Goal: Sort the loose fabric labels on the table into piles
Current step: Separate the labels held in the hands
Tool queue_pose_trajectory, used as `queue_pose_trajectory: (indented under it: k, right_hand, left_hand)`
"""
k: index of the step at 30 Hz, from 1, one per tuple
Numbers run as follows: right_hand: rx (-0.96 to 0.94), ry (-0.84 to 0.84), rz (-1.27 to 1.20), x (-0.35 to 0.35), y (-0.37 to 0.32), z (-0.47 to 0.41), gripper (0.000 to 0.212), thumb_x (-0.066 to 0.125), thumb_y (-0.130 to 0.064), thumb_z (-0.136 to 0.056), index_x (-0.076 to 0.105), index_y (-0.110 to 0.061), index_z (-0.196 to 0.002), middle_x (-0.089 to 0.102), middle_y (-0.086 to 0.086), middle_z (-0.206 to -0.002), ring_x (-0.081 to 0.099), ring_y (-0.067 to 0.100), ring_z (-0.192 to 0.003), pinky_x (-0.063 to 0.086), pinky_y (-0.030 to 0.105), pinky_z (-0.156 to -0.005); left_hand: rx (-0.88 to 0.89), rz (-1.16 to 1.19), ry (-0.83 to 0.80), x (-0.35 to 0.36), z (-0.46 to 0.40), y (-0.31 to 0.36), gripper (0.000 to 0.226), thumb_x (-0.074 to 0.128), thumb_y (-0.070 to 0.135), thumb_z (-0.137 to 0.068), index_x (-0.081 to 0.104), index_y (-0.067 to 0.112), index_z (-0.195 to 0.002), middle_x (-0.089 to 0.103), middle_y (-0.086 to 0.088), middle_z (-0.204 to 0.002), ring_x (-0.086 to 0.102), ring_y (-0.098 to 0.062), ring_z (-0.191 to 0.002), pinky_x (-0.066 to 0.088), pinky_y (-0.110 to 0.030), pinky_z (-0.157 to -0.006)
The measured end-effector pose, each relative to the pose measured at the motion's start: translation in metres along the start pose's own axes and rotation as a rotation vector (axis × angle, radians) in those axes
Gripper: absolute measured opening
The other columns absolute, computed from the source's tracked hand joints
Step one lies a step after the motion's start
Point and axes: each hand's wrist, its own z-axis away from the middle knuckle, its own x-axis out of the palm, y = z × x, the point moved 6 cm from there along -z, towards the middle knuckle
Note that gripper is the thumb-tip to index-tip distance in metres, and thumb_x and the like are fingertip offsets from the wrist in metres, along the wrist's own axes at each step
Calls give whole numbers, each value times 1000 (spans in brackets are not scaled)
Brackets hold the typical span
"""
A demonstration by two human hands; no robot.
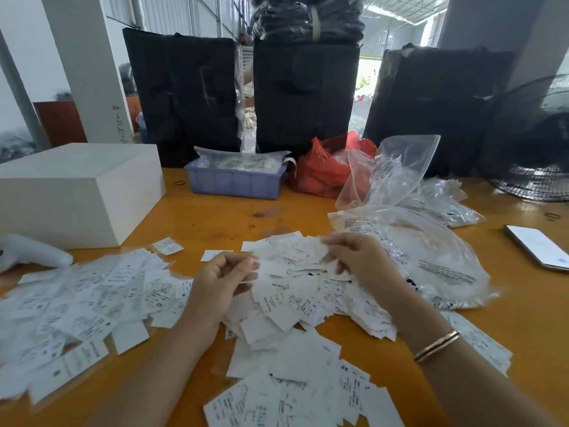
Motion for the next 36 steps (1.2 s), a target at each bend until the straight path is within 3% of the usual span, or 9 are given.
queue_pose_trajectory:
  k: [5,8,13,16,21,24,27,30,36]
  right_hand:
    - [-124,585,87,-73,5,2,35,41,1,-95,68,-20,-103,64,3,-106,62,7,-73,46,15,-55]
    - [-105,627,227,-81,12,2,35,37,-1,-97,58,-4,-126,53,5,-124,53,17,-102,47,27,-85]
    - [-99,723,261,-94,18,1,35,35,-10,-100,55,-5,-129,52,10,-127,46,13,-105,34,20,-85]
    - [-93,762,231,-105,26,3,36,36,-13,-100,56,-15,-129,53,5,-128,50,23,-115,43,36,-96]
    - [238,566,628,-102,50,-1,58,38,0,-86,39,-18,-142,41,10,-143,32,31,-130,24,46,-105]
    - [-41,671,691,-82,15,11,73,45,9,-70,40,-15,-139,37,9,-140,28,28,-128,23,45,-101]
    - [-462,330,661,-23,-24,21,41,53,-2,-84,59,-20,-120,55,0,-124,52,19,-110,36,42,-101]
    - [-348,-291,684,48,-18,32,24,54,-38,-92,61,-30,-114,59,-13,-110,52,2,-94,47,29,-92]
    - [-170,-413,747,73,-2,29,39,67,-48,-79,58,-26,-109,49,-7,-105,47,12,-97,41,26,-81]
  left_hand:
    - [-44,-33,46,-5,-2,-5,15,51,6,-95,62,15,-90,73,4,-80,69,-8,-71,51,-20,-59]
    - [-20,-83,54,-6,-1,-4,20,53,3,-92,63,19,-89,71,8,-78,66,-4,-68,48,-17,-58]
    - [19,-98,88,-8,0,0,11,64,11,-87,63,21,-91,73,12,-81,65,-1,-69,45,-20,-64]
    - [10,-92,121,-11,0,0,12,63,14,-88,67,24,-84,71,14,-77,62,-5,-74,43,-19,-63]
    - [28,-108,127,-12,-1,0,19,58,15,-91,67,31,-89,68,10,-80,59,-5,-75,46,-17,-60]
    - [35,-116,149,-13,0,0,12,66,22,-87,62,31,-94,70,11,-82,62,1,-74,44,-13,-57]
    - [34,-120,161,-13,1,1,7,67,28,-86,66,34,-83,69,16,-80,60,1,-77,42,-15,-60]
    - [25,-128,165,-14,2,1,8,63,34,-87,66,39,-83,67,15,-84,58,-4,-82,41,-17,-60]
    - [-3,9,105,-9,0,-1,7,63,18,-89,69,22,-91,72,5,-90,67,-13,-90,54,-24,-72]
